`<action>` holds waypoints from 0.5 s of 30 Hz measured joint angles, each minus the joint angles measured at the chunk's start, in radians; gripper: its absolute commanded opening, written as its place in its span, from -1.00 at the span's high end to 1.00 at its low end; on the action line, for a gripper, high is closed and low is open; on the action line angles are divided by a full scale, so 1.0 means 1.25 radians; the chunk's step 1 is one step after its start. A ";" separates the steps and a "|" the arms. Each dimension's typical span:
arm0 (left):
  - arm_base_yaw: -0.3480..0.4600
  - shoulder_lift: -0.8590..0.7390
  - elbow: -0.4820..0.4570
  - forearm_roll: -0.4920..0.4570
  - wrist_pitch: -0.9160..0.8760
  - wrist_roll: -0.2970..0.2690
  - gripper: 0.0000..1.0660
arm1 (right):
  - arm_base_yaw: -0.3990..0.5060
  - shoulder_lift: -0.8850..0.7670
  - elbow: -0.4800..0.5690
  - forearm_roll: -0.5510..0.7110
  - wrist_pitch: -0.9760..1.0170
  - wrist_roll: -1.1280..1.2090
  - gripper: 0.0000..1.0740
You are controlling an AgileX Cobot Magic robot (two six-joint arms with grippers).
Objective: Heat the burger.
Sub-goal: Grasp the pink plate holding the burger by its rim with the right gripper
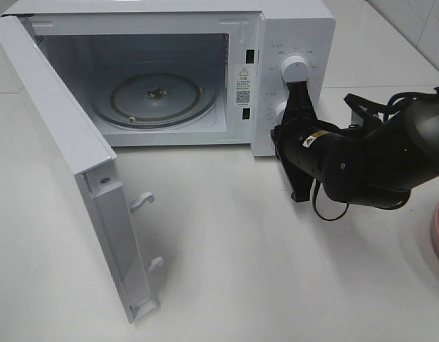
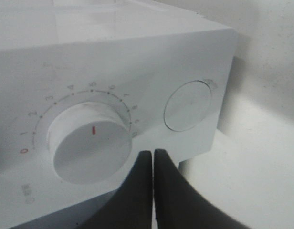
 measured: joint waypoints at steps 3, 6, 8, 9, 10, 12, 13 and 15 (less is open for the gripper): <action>0.000 0.000 0.000 0.000 0.000 0.000 -0.83 | 0.000 -0.010 0.009 -0.004 0.011 -0.005 1.00; 0.000 0.000 0.000 0.000 0.000 0.000 -0.83 | 0.000 -0.044 0.034 -0.013 0.050 -0.035 1.00; 0.000 0.000 0.000 0.000 0.000 0.000 -0.83 | 0.000 -0.094 0.064 -0.015 0.101 -0.115 1.00; 0.000 0.000 0.000 0.000 0.000 0.000 -0.83 | 0.000 -0.094 0.064 -0.015 0.101 -0.115 1.00; 0.000 0.000 0.000 0.000 0.000 0.000 -0.83 | 0.000 -0.107 0.070 -0.015 0.114 -0.146 1.00; 0.000 0.000 0.000 0.000 0.000 0.000 -0.83 | -0.001 -0.137 0.078 -0.015 0.148 -0.210 1.00; 0.000 0.000 0.000 0.000 0.000 0.000 -0.83 | -0.001 -0.148 0.078 -0.015 0.163 -0.242 1.00; 0.000 0.000 0.000 0.000 0.000 0.000 -0.83 | -0.001 -0.176 0.080 -0.015 0.203 -0.330 1.00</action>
